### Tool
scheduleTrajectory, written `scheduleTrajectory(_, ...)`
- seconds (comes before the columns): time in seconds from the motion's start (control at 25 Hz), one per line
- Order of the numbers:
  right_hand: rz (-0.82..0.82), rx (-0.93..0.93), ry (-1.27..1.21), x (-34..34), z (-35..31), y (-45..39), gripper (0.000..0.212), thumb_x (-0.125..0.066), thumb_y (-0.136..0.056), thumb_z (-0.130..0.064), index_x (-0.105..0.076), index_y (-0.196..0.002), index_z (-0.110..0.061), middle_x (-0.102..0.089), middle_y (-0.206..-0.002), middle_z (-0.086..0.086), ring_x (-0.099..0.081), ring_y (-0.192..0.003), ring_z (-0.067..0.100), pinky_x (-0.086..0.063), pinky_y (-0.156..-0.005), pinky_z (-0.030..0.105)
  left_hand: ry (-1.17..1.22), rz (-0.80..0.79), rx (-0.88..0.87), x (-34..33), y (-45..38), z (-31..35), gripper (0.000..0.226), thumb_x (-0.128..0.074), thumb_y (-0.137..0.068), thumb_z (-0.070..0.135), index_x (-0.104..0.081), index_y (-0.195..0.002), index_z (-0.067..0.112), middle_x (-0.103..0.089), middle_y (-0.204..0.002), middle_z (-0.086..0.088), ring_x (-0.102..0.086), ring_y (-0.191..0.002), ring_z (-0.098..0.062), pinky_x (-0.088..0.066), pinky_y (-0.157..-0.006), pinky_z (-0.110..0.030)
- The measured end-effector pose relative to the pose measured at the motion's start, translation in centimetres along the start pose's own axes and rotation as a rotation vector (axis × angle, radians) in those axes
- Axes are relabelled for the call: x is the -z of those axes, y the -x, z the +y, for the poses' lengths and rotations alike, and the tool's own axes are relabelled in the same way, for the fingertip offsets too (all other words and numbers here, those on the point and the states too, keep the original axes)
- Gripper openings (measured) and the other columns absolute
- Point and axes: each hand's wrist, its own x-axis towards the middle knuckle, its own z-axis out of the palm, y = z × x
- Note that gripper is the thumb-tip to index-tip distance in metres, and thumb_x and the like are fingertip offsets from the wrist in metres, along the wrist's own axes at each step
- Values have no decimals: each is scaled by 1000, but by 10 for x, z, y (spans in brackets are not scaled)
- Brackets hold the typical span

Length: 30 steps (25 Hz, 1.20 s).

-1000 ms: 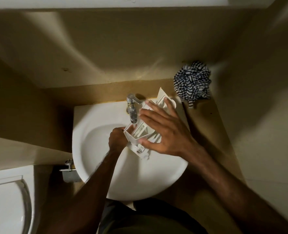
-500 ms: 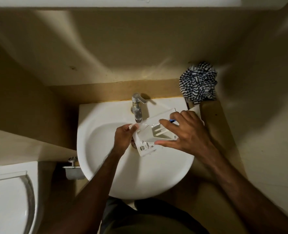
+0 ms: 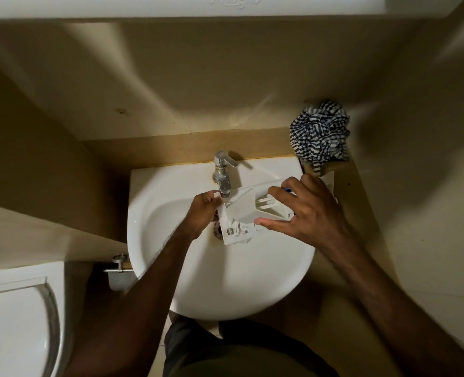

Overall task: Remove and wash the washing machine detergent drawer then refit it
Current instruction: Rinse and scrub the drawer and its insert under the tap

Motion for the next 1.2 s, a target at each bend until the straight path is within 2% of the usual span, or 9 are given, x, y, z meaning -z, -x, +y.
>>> scheduleTrajectory(0.2, -83, -87, 11, 8, -10, -1, 64, -67, -86, -73, -76, -116, -17, -64, -100, 4, -56, -87, 30, -51, -82, 47, 22, 175, -47, -18, 2, -7, 20, -61, -100, 9, -75, -100, -6, -72, -91, -25, -66, -80, -35, -56, -86, -66)
scheduleTrajectory(0.4, -182, -162, 8, 15, -13, -6, 67, -61, -87, -74, -74, -120, -18, -65, -106, 2, -56, -93, 30, -51, -85, 46, 37, 17, -3, -11, 2, -1, 20, -57, -105, 9, -76, -109, 13, -74, -114, -25, -70, -93, -38, -55, -95, -64)
scheduleTrajectory(0.48, -133, -171, -7, 16, -13, -5, 65, -67, -85, -72, -76, -116, -17, -67, -103, 3, -58, -91, 32, -52, -82, 46, 52, 14, -9, -11, 2, -2, 23, -55, -105, 7, -77, -108, 16, -77, -109, -18, -72, -95, -35, -57, -94, -58)
scheduleTrajectory(0.64, 4, -192, 39, 9, -21, 1, 62, -71, -85, -71, -78, -110, -15, -69, -100, 5, -60, -83, 31, -52, -79, 42, 15, 173, -133, -20, 2, -2, 27, -64, -104, 20, -75, -97, -3, -69, -83, -15, -59, -75, -25, -52, -64, -32)
scheduleTrajectory(0.8, 101, -190, 50, -1, -26, 8, 61, -73, -85, -71, -79, -106, -14, -70, -99, 8, -60, -80, 32, -54, -77, 43, 85, 75, -17, -9, 3, 1, 19, -64, -104, 19, -78, -95, 9, -76, -81, -6, -68, -77, -26, -60, -71, -37)
scheduleTrajectory(0.92, 122, -204, 69, -5, -30, 13, 62, -70, -86, -73, -79, -106, -15, -70, -99, 9, -60, -81, 34, -55, -77, 44, 175, -110, 75, 4, 11, -7, 19, -58, -105, 9, -75, -111, 13, -79, -98, -6, -74, -87, -23, -63, -75, -34)
scheduleTrajectory(1.0, 126, -220, 92, -6, -33, 14, 61, -68, -87, -74, -78, -105, -16, -70, -98, 8, -60, -81, 33, -55, -74, 44, 130, -54, 79, 3, 15, -14, 19, -60, -104, 7, -75, -115, 7, -76, -99, -11, -72, -84, -24, -63, -74, -35)
scheduleTrajectory(1.08, 113, -268, 96, -7, -41, 12, 61, -70, -86, -73, -78, -105, -15, -71, -98, 9, -62, -81, 34, -56, -73, 44, 18, 84, 4, -3, 14, -17, 14, -65, -100, 10, -78, -99, 4, -71, -84, -9, -64, -73, -21, -58, -70, -35)
scheduleTrajectory(1.2, 42, -471, 12, -5, -52, 10, 62, -76, -82, -68, -78, -108, -12, -72, -103, 12, -65, -90, 37, -57, -78, 44, -148, 234, -82, -11, 6, -12, 38, -66, -96, 15, -72, -59, 19, -57, -55, 7, -45, -55, -10, -41, -62, -27)
